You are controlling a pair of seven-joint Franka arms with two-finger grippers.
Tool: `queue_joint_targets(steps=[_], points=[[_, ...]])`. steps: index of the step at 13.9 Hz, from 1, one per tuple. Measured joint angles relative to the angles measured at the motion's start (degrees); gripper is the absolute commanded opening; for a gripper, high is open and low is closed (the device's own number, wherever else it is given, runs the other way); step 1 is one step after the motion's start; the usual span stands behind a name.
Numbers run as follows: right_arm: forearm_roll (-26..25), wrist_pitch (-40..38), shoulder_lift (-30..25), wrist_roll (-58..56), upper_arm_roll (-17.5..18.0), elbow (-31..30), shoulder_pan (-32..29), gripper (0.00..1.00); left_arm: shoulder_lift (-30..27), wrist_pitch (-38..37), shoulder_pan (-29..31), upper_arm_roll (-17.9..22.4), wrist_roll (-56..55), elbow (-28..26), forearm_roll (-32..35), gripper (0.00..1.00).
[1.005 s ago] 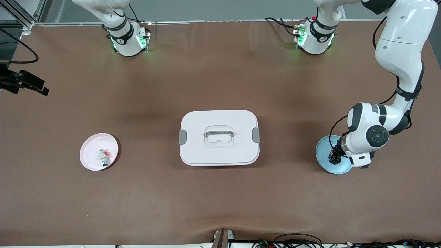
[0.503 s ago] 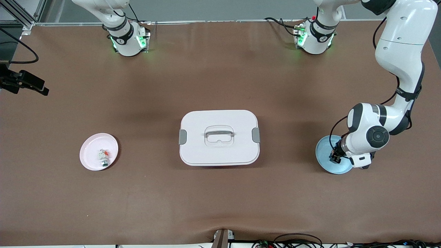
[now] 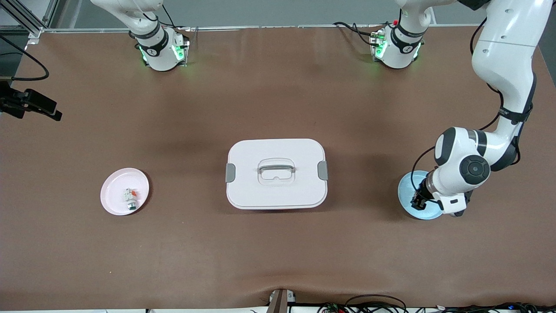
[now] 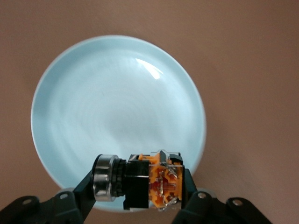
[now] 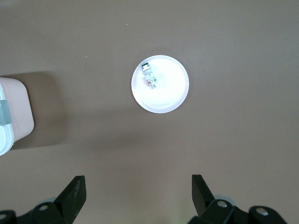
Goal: Transfer orange switch to right arm and place
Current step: 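Close the left gripper on the orange switch, then lift the orange switch and carry it above the white box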
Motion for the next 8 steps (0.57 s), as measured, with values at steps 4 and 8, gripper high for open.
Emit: queue_joint_targets(steps=[4,8], points=[[0.00,-0.05,0.00,0.03,0.00,-0.08,0.00,1.00,-2.06,-5.12,-0.36,-8.54,-8.79,4.86,-0.38,0.10],[0.13,-0.87,0.00,0.18,0.00,-0.25,0.00,1.00,-2.17,-5.31,-0.65,-14.88,-12.27,9.85,-8.27,0.10]])
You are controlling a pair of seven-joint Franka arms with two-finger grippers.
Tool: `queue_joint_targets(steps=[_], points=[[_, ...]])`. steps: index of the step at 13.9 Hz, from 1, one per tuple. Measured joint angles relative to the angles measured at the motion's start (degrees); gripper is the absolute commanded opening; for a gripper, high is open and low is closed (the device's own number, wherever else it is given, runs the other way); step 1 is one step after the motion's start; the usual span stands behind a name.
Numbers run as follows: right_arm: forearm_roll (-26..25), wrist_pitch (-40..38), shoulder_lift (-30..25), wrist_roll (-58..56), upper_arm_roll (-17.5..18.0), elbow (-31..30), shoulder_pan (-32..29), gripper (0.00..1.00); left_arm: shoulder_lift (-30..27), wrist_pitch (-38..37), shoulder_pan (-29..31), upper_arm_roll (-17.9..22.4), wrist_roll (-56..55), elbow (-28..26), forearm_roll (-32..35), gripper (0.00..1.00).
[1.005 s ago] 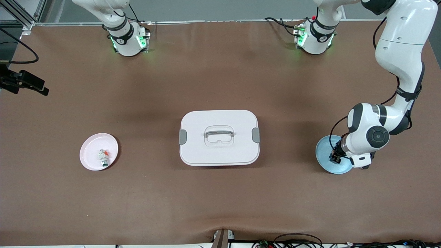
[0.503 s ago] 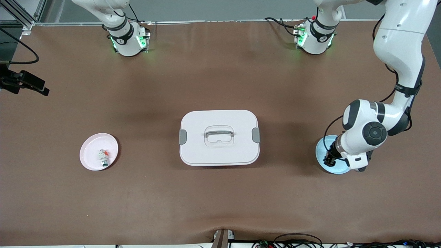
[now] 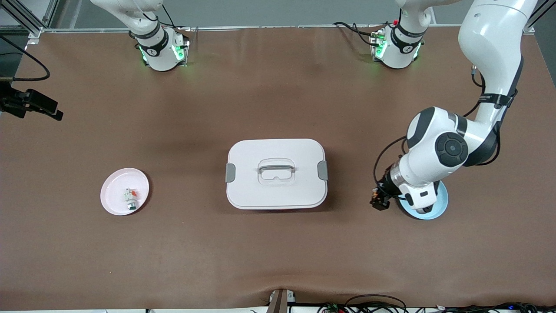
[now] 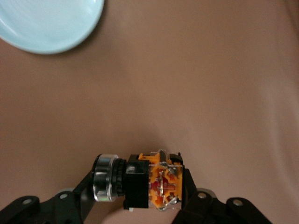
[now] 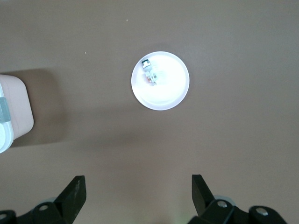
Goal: Transfer orange switch to right arm and place
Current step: 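Lift the orange switch and carry it above the white box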
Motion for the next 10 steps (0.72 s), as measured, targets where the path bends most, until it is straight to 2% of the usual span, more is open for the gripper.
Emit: queue_joint_targets(steps=[6,10], points=[[2.37,-0.30,0.01,0.00,-0.02,-0.91,-0.03,1.00,0.18,0.01,-1.02,-9.57,-3.54,7.42,-15.12,0.10],[2.49,-0.30,0.01,0.00,-0.03,-0.98,-0.06,1.00,1.03,4.15,-7.39,-10.39,-5.30,11.56,-21.78,0.09]])
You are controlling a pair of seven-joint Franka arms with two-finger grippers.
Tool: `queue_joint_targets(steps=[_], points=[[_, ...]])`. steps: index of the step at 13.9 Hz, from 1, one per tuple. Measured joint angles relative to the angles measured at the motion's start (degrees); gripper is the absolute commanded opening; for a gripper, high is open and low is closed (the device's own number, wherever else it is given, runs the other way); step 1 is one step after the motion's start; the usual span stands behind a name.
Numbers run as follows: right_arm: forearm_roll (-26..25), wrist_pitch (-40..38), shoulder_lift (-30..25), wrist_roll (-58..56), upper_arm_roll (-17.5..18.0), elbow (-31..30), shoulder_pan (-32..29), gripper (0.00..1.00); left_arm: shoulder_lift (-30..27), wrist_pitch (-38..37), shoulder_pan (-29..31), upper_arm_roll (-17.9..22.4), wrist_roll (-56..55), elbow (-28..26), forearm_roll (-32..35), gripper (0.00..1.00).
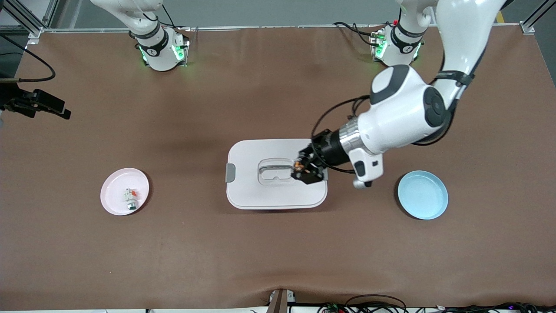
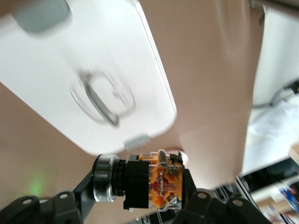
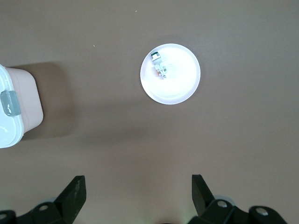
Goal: Transfer orange switch to right arm and place
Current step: 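Lift the orange switch and carry it above the white box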
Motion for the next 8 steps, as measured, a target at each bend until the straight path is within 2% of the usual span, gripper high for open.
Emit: queue_joint_targets(steps=[3,5,8], points=[[1.18,0.09,0.00,0.00,-0.01,-0.09,-0.01,1.00,1.58,7.44,-4.35,-0.04,-1.28,0.54,-3.40,0.09],[5.57,0.78,0.02,0.00,-0.03,-0.32,-0.07,1.00,2.18,10.59,-6.62,-0.06,-5.07,0.82,-3.73,0.09],[13.67,5.56,0.03,0.00,-0.09,-2.04,-0.23,1.00,2.22,11.48,-7.78,-0.07,-8.96,1.38,-3.74,0.09]])
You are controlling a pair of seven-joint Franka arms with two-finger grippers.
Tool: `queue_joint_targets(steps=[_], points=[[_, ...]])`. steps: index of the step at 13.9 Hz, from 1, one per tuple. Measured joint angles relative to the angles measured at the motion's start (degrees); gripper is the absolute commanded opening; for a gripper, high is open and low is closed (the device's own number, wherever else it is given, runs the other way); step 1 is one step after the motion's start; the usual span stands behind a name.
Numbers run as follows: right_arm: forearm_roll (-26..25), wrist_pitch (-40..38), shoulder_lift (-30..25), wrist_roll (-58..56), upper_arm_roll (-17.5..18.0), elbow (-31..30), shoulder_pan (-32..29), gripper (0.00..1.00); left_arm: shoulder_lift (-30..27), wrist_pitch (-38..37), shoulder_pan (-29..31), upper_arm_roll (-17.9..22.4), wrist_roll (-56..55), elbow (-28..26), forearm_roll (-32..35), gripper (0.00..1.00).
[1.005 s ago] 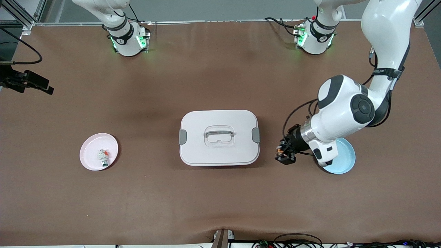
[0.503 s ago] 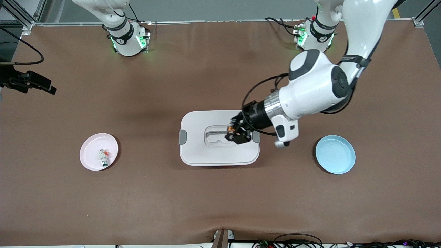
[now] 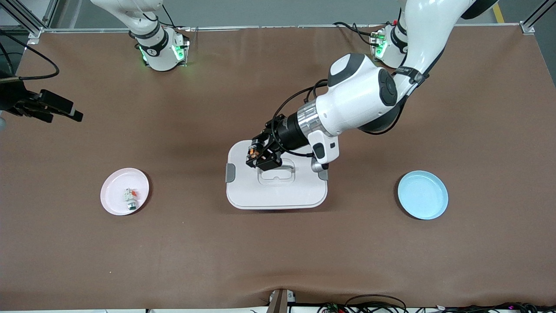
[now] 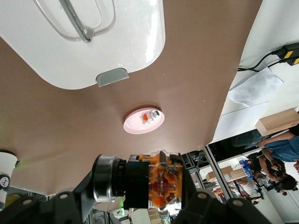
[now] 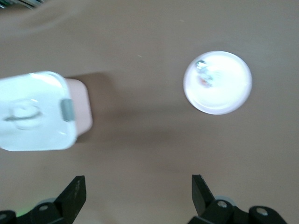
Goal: Transfer orange switch to right arm and place
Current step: 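Lift the orange switch and carry it above the white box, then reach the right gripper toward the orange switch held by the left gripper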
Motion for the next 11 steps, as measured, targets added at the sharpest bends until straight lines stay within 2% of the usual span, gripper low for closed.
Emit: queue_joint_targets(steps=[2,4,7,11], points=[[6.91,5.71,0.02,-0.01,0.33,-3.29,0.03,1.00,0.01,0.00,-0.26,-0.01,-1.07,0.60,0.00,0.09],[11.63,11.65,0.04,-0.02,0.96,-6.67,1.25,1.00,0.03,0.00,-0.67,-0.01,-1.49,1.08,0.00,0.09],[17.32,20.60,0.05,1.36,1.42,-10.43,7.27,1.00,0.09,0.00,-0.83,0.00,-1.60,1.34,-0.01,0.09],[19.58,29.59,0.06,7.94,1.78,-12.54,15.92,1.00,0.21,0.00,-0.83,0.04,-1.65,1.40,-0.01,0.10]])
